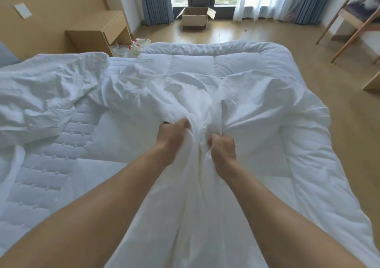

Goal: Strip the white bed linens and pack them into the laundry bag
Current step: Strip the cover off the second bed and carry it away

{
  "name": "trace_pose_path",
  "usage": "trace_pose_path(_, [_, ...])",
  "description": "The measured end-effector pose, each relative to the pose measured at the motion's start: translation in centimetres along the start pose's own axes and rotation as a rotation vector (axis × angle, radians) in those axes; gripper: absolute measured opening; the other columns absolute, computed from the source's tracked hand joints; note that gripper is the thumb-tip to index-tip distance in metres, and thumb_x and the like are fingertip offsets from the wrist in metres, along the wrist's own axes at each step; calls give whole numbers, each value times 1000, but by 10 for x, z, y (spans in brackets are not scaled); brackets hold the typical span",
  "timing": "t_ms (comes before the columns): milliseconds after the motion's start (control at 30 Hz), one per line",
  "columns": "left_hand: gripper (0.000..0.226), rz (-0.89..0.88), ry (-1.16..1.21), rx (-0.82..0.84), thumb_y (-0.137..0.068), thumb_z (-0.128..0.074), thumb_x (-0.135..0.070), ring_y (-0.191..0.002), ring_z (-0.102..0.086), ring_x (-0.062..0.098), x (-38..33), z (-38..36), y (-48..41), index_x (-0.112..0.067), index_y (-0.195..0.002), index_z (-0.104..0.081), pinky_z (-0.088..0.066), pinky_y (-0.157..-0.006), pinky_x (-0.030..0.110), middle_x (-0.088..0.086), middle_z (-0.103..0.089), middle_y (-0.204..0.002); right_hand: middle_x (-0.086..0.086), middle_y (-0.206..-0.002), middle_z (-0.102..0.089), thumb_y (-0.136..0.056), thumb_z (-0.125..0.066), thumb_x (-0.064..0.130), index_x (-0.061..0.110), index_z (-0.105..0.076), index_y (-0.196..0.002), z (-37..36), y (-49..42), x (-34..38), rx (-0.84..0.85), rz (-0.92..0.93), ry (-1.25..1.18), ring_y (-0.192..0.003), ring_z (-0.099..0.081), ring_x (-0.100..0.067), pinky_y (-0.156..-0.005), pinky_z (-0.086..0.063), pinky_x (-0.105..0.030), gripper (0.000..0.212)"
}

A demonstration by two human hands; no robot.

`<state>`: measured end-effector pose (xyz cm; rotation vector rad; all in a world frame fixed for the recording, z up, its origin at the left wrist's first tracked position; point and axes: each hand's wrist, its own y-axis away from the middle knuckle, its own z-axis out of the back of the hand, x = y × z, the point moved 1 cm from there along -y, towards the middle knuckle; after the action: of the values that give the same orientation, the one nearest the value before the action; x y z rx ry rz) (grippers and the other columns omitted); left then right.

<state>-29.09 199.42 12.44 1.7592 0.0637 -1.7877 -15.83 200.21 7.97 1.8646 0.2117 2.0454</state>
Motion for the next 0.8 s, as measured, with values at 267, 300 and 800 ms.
trace_pose_path(267, [68,-23,74,68,-68,-54,-72,-71,-54,30,-39,60,138,-8,-90,-59,-50,-79,38,7,-56,-71,-4,-71,-45,-70,-62,48,17,-58,-77,24,127,38,184,190,-285,-68,-45,-17,-62,-37,-34,33])
trace_pose_path(300, [74,-5,74,55,-70,-51,-72,-81,-65,34,-31,69,154,-5,-96,-65,-54,-88,43,10,-71,-84,0,-68,-47,-71,-61,57,22,-58,-71,28,146,32,180,213,-236,-66,-47,-15,-62,-38,-33,35])
trace_pose_path(800, [42,350,-577,91,-93,-64,-38,-111,-62,31,244,226,272,-12,-125,-60,-49,-98,42,11,-67,-121,-7,-110,-70,-106,-36,45,15,-64,-114,42,371,-217,243,-116,970,-107,-63,-30,-98,-45,-41,41])
